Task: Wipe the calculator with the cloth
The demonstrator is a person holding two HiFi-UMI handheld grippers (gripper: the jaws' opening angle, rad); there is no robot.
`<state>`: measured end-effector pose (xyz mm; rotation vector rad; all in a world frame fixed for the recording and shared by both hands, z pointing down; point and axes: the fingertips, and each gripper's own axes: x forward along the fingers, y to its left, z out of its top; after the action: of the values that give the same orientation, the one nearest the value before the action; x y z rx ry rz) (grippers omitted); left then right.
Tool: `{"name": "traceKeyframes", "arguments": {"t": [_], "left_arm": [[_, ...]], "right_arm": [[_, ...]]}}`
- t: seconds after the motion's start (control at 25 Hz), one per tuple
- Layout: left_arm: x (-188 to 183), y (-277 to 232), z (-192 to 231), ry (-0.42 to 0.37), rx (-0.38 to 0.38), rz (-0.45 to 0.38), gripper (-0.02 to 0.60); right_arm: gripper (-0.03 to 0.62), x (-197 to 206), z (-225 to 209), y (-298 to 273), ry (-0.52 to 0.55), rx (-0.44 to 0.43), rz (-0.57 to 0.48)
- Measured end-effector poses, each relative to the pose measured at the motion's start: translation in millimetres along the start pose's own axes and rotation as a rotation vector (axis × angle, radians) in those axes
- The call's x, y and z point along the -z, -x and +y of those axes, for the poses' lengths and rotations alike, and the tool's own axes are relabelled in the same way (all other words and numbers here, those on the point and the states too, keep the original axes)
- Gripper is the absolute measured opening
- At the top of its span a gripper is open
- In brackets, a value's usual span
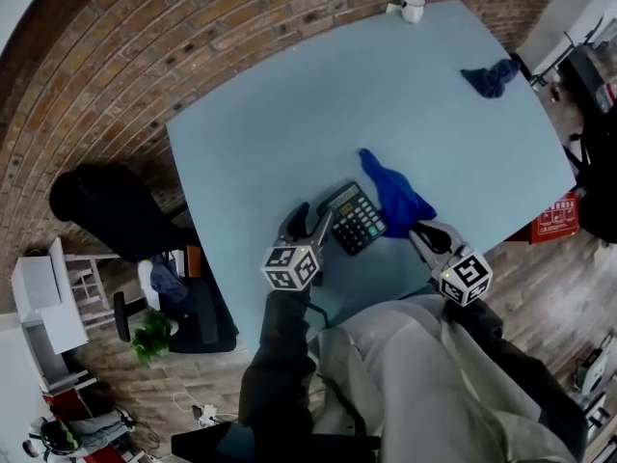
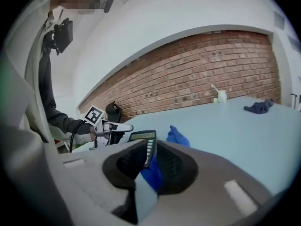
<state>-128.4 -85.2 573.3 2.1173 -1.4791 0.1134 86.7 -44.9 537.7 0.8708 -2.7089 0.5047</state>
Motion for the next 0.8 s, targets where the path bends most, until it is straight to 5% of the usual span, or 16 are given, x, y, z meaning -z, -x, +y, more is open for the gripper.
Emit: {"name": "traceKeyframes", "arguments": {"t": [0.28, 0.48, 0.6, 0.8], "left_arm": [[21, -46, -15, -0.243, 0.026, 0.163, 0.274], [24, -47, -21, -0.285, 0.055, 0.176, 0.236], [22, -42, -22, -0.227, 0.052, 0.157, 0.199], [16, -20, -18, 0.039, 0.053, 0.078, 0.090]], "right_arm": [[0.234, -10, -57, -17, 0.053, 0.128, 0.070], [0.285, 32, -48, -58, 0.115, 0.000, 0.326], [0.285, 61, -38, -74, 0.186, -0.050, 0.456], [0.225, 58, -43, -75, 0.165, -0.037, 0.399]]}}
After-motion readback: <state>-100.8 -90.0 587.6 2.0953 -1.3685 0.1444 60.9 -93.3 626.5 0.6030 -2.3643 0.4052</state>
